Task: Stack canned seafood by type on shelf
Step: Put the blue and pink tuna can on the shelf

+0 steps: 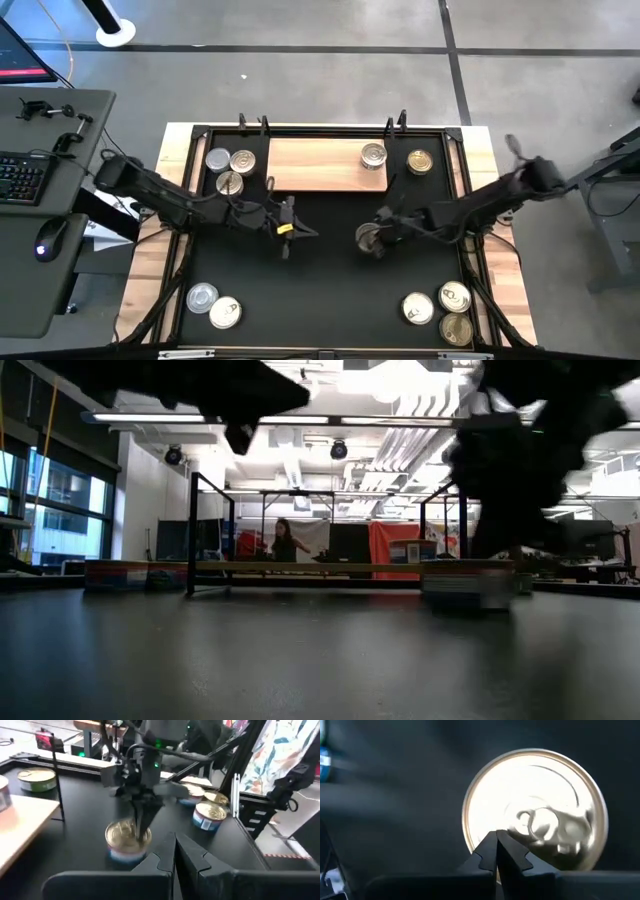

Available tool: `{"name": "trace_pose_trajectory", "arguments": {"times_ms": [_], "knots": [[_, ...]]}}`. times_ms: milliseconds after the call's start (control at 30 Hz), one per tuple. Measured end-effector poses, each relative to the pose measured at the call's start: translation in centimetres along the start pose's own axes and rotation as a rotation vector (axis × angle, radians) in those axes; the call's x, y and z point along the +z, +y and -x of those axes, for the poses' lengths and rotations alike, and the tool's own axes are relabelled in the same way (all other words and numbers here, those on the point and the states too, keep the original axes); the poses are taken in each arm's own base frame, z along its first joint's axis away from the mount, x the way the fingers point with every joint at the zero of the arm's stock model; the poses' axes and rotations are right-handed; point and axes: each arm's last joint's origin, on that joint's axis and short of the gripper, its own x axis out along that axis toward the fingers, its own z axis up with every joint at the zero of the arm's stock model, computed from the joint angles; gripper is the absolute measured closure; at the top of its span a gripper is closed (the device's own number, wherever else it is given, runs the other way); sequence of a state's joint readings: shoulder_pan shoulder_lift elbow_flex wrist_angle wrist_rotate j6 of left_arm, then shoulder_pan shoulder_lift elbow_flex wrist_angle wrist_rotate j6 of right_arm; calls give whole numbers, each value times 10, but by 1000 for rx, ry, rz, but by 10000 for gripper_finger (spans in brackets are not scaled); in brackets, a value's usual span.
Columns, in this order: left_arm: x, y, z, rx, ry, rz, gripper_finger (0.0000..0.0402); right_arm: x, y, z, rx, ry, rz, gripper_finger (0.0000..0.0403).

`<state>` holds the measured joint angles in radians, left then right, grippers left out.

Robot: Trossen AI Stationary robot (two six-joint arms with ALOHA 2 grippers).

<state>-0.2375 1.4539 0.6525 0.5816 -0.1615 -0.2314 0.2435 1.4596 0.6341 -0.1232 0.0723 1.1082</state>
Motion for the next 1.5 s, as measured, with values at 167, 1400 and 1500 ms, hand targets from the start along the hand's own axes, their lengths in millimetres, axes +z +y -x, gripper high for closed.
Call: {"name": "trace_pose_trajectory", "arguments": {"times_ms": [167,1400,1500], "knots": [[-31,6,-19,34,102,-18,402,23,50,-31,70,25,215,403],[-81,17,-66,20,287,-341,401,17,39,-24,-30,117,319,403],[-83,17,-67,19,295,-345,401,16,38,-32,-21,141,323,403]]}}
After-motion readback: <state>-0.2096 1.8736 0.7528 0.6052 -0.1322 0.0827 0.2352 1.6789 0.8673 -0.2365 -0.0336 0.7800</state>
